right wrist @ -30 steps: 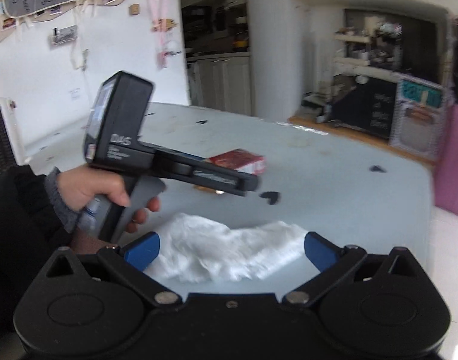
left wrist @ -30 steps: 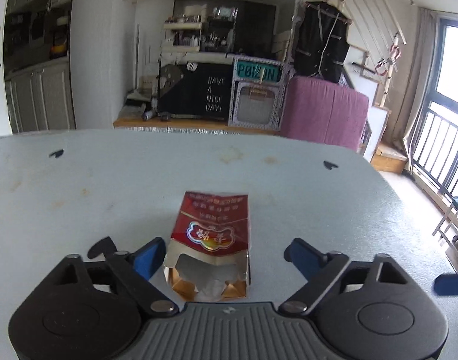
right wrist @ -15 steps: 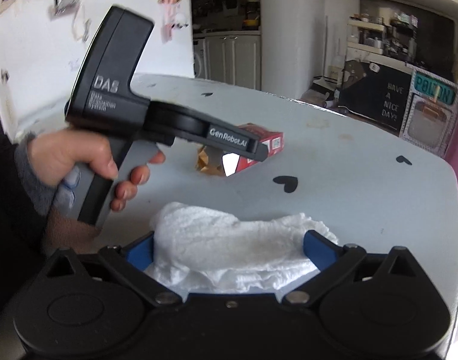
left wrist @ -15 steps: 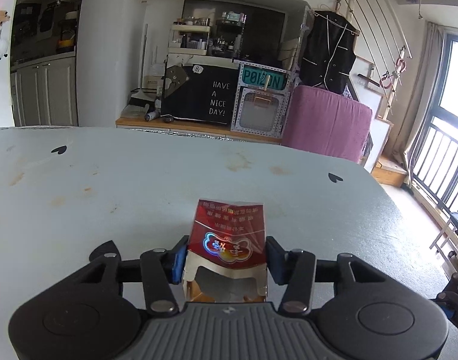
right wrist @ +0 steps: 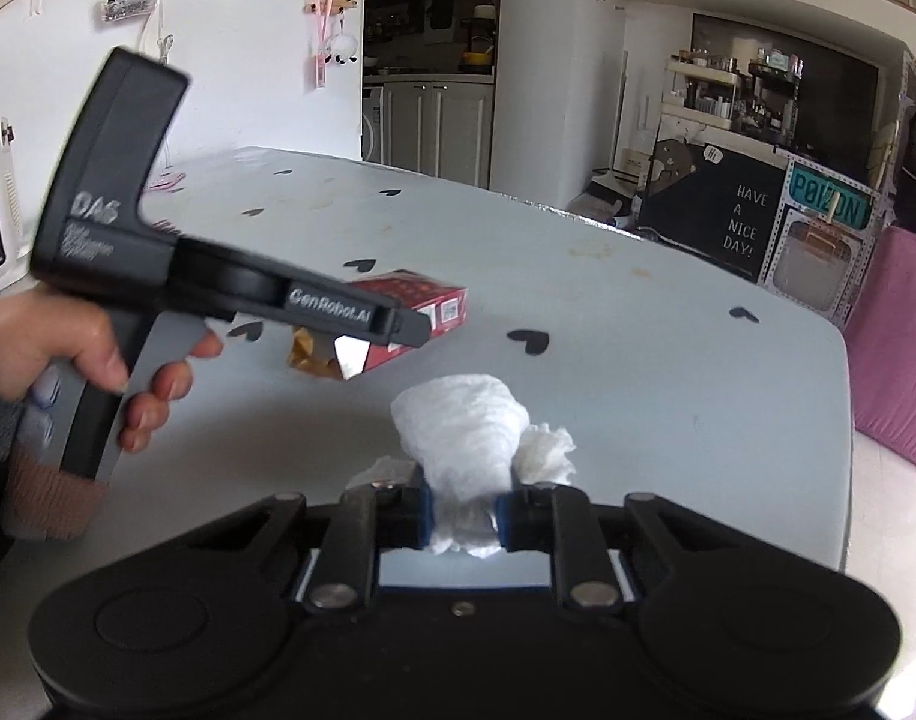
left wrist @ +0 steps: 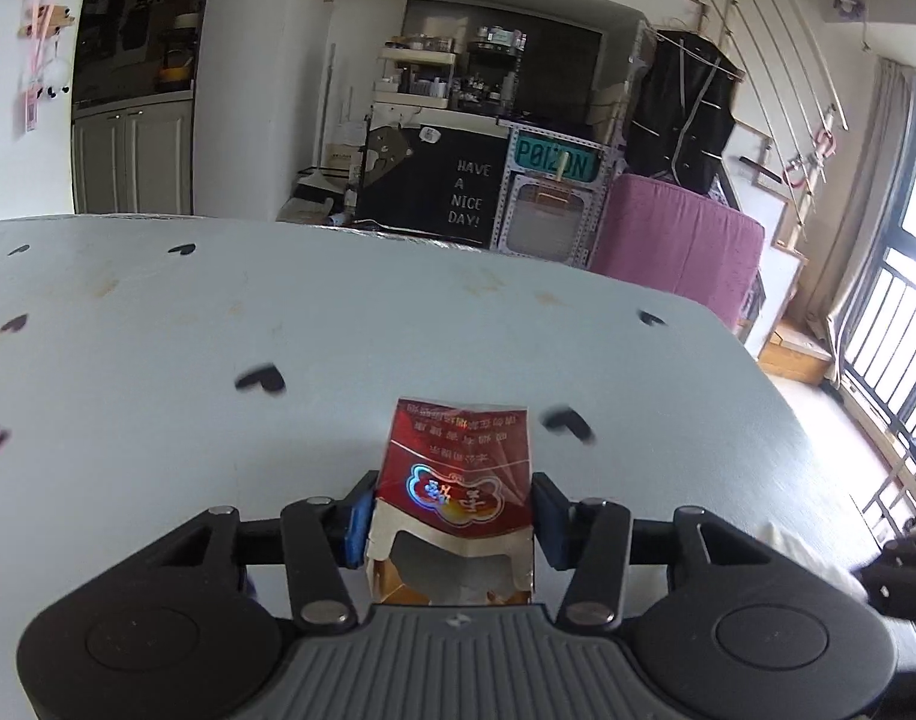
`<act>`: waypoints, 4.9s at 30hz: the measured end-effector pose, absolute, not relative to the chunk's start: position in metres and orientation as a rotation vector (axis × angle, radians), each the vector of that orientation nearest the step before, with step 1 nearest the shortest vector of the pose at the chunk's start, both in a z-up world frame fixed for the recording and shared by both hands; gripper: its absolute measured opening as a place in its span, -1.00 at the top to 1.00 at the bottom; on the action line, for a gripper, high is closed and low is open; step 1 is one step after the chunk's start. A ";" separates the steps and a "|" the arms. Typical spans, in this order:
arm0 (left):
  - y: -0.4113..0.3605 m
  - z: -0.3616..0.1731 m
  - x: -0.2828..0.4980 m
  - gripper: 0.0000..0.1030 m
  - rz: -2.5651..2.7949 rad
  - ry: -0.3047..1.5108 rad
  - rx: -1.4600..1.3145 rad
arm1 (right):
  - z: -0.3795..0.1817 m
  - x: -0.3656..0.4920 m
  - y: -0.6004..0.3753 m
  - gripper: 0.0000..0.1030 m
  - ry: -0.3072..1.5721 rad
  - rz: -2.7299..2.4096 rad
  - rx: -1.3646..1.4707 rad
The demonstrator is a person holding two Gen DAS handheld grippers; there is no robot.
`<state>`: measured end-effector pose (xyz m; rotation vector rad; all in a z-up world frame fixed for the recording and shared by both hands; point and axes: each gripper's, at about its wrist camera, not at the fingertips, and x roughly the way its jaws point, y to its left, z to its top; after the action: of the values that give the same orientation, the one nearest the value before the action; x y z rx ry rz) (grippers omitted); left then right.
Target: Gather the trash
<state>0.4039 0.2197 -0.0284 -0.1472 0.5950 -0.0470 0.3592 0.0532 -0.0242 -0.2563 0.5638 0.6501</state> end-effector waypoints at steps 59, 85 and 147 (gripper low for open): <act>-0.025 0.033 0.191 0.00 -0.206 0.571 -0.047 | 0.031 0.180 -0.202 0.67 0.534 0.241 0.077; -0.134 -0.076 0.278 -0.01 -0.385 0.894 -0.048 | -0.071 0.216 -0.288 0.67 0.718 0.063 0.220; -0.199 -0.218 0.348 -1.00 -0.477 1.265 0.350 | -0.199 0.328 -0.340 -1.00 1.069 -0.010 0.352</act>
<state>0.3477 -0.1994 -0.2183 0.3499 1.2647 -0.4768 0.3275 -0.3399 -0.1991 0.3525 1.0686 -0.0100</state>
